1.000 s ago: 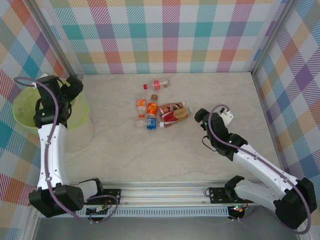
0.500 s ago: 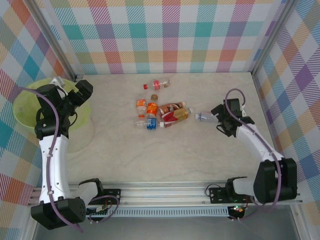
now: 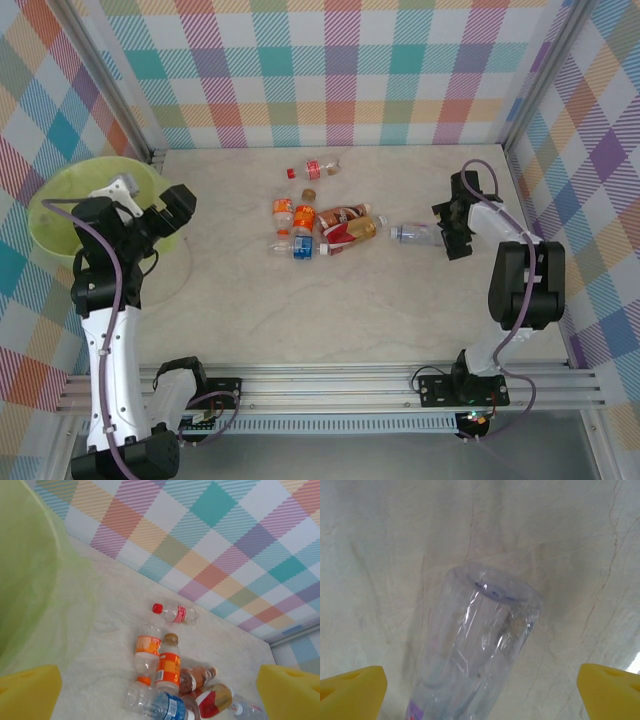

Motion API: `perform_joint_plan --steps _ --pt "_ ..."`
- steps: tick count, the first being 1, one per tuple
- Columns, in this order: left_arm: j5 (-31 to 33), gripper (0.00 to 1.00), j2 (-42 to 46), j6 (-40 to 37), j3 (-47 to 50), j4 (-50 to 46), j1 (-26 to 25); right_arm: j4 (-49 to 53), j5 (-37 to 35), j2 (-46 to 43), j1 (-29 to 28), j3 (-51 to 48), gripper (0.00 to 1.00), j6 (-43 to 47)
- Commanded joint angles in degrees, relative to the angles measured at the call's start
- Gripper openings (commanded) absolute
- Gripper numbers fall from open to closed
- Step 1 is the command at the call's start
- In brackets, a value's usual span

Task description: Put the plastic bottles in the bin

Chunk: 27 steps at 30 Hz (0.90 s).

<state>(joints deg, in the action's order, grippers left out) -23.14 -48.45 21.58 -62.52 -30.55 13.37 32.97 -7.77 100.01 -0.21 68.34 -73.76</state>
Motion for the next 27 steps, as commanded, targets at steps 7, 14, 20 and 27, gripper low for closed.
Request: perform_joint_plan --steps 7,14,20,27 --pt "-4.7 1.00 2.2 -2.4 1.0 -1.4 -0.3 -2.9 2.3 11.1 1.4 6.4 0.84 -0.4" --pt "-5.2 1.00 4.4 -3.6 0.7 0.2 -0.3 -9.2 2.8 9.4 1.5 1.2 0.69 -2.4" --pt "-7.9 1.00 5.1 1.0 1.1 3.4 -0.3 -11.6 3.2 4.4 1.4 -2.4 0.61 2.5" --pt "-9.3 1.00 5.5 4.4 -0.6 4.4 -0.7 -23.3 7.2 -5.2 1.3 -11.2 0.43 13.7"
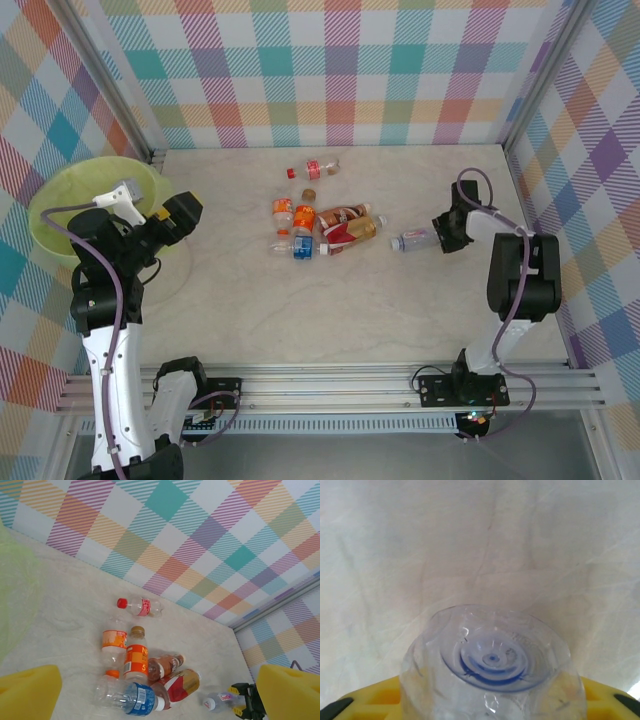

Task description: Put the plastic bottles in the bin

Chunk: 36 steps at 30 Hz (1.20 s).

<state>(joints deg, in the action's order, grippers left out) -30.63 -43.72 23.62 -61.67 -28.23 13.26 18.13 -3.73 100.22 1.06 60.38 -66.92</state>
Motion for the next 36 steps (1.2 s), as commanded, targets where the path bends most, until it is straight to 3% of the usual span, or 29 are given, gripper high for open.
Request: perform_joint_plan --steps 1,4,10,18,25,32,36 --pt "-2.1 1.00 0.7 2.5 -1.6 2.1 -0.7 -10.5 3.8 -7.1 0.0 -4.7 0.39 7.9" --pt "-3.2 1.00 0.7 4.0 -1.8 2.7 -1.3 -15.3 6.2 -11.7 -0.1 -8.7 0.34 11.2" --pt "-1.5 1.00 0.1 4.8 -2.6 2.0 -5.3 -19.0 10.4 -18.5 -3.4 -12.4 0.31 19.9" --pt "-0.7 1.00 -3.1 3.6 -2.7 4.9 -15.9 -25.1 14.2 -25.5 -10.8 -13.6 0.28 23.7" --pt "-0.8 1.00 -8.7 -0.2 -3.1 7.1 -28.6 -25.1 17.5 -26.7 -19.8 -7.5 0.29 28.8" --pt "-1.8 1.00 -15.1 -3.6 -2.8 8.9 -35.8 -23.7 18.5 -24.4 -28.1 -0.2 0.30 31.4" --pt "-2.2 1.00 -16.9 -9.4 -2.8 8.5 -40.7 -21.8 19.1 -22.4 -32.5 4.6 0.31 33.8"
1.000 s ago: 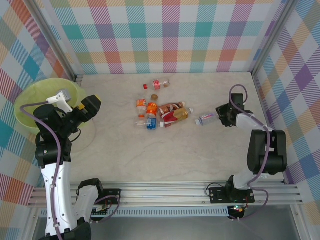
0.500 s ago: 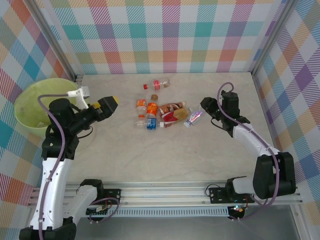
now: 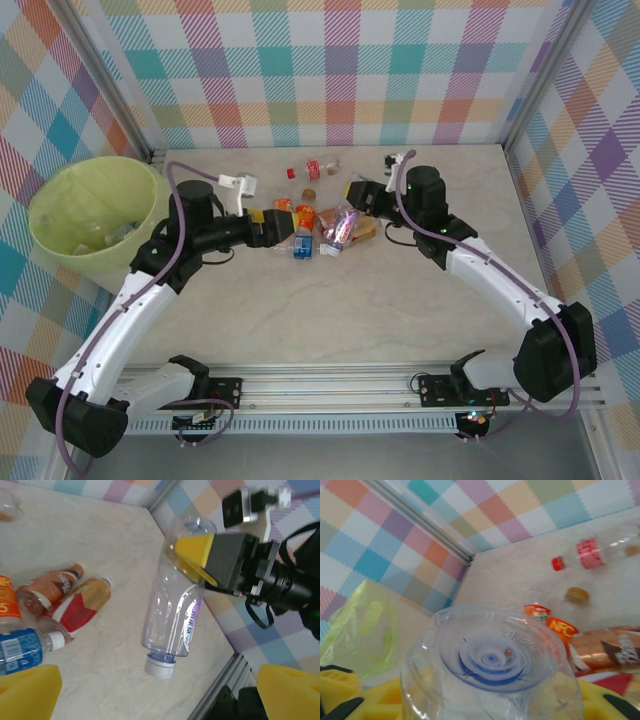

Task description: Put the plastic bottles in the bin

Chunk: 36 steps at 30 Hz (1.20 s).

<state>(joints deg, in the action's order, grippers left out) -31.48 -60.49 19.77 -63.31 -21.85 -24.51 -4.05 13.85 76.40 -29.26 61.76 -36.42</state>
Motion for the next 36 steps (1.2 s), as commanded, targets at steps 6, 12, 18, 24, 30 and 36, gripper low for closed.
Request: perform_joint_plan --steps 6,12,18,24,30,36 --pt "4.0 1.00 -3.3 -8.2 -1.0 1.1 -5.7 0.6 2.3 4.0 -7.6 8.9 0.32 5.5" --pt "3.1 0.96 -4.3 -9.7 -0.3 2.4 -6.9 0.1 6.0 7.3 -10.4 13.1 0.32 4.7" --pt "7.1 0.87 -4.6 -11.2 0.0 1.5 -7.2 -0.2 7.8 9.0 -12.4 15.7 0.32 4.5" --pt "5.9 0.70 -3.9 -10.1 3.2 5.4 -7.2 -2.1 8.8 9.1 -13.0 15.7 0.32 3.3" --pt "7.1 0.54 -2.5 -8.2 5.1 9.5 -7.2 -2.5 9.3 9.0 -13.2 15.6 0.33 2.7" --pt "9.4 0.49 -0.6 0.2 10.4 18.2 -7.2 -2.2 10.3 9.4 -13.3 15.7 0.39 2.2"
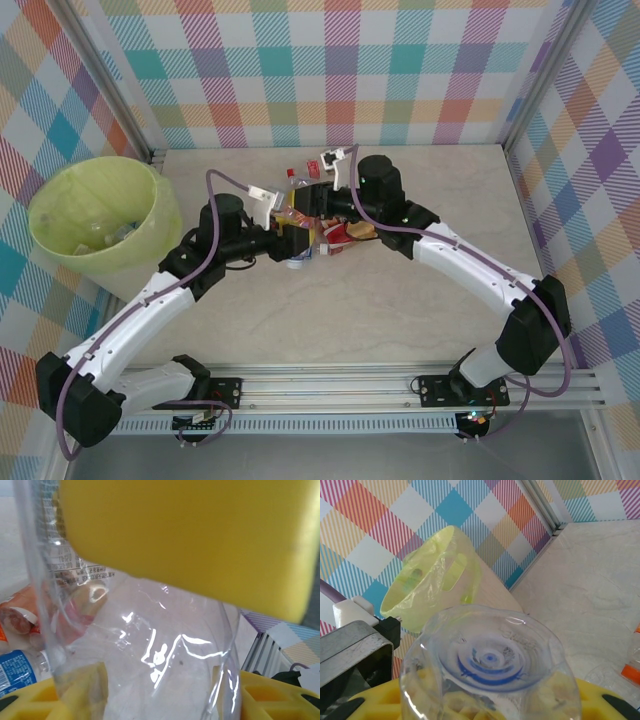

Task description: Put the plastic bottles in the bin

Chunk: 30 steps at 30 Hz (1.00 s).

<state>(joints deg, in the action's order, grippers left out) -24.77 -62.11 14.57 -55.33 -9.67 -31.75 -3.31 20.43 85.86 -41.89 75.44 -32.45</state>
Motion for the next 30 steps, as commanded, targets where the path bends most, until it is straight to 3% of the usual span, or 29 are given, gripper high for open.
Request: perform_joint_plan --steps 1,6,10,17,22,26,30 --pt "2.8 0.49 1.2 6.4 2.9 6.6 0.0 -2.7 3.9 0.0 -0.7 2.0 0.40 -1.8" --pt "6.4 0.45 3.1 9.8 5.3 8.4 0.0 -2.6 4.0 -0.3 -0.7 1.8 0.49 -2.4" --pt "9.5 0.44 4.8 10.4 6.2 8.7 0.0 -2.6 1.6 -1.7 -0.7 1.1 0.68 -2.2" --pt "24.4 0.43 10.4 4.5 3.9 1.2 0.2 -2.0 -15.2 -8.1 -0.6 -4.6 0.99 -3.1" --pt "39.9 0.43 13.8 -1.8 -2.0 -5.3 0.8 2.3 -28.5 -12.7 -0.6 -9.2 1.00 -2.2" --pt "52.8 0.44 13.4 -9.4 -8.7 -10.3 2.5 -0.7 -30.0 -16.8 -0.6 -15.4 1.00 -2.0" --pt "57.1 0.44 12.3 -14.4 -13.5 -9.8 7.4 -0.3 -32.4 -19.7 -0.6 -18.6 1.00 -3.1"
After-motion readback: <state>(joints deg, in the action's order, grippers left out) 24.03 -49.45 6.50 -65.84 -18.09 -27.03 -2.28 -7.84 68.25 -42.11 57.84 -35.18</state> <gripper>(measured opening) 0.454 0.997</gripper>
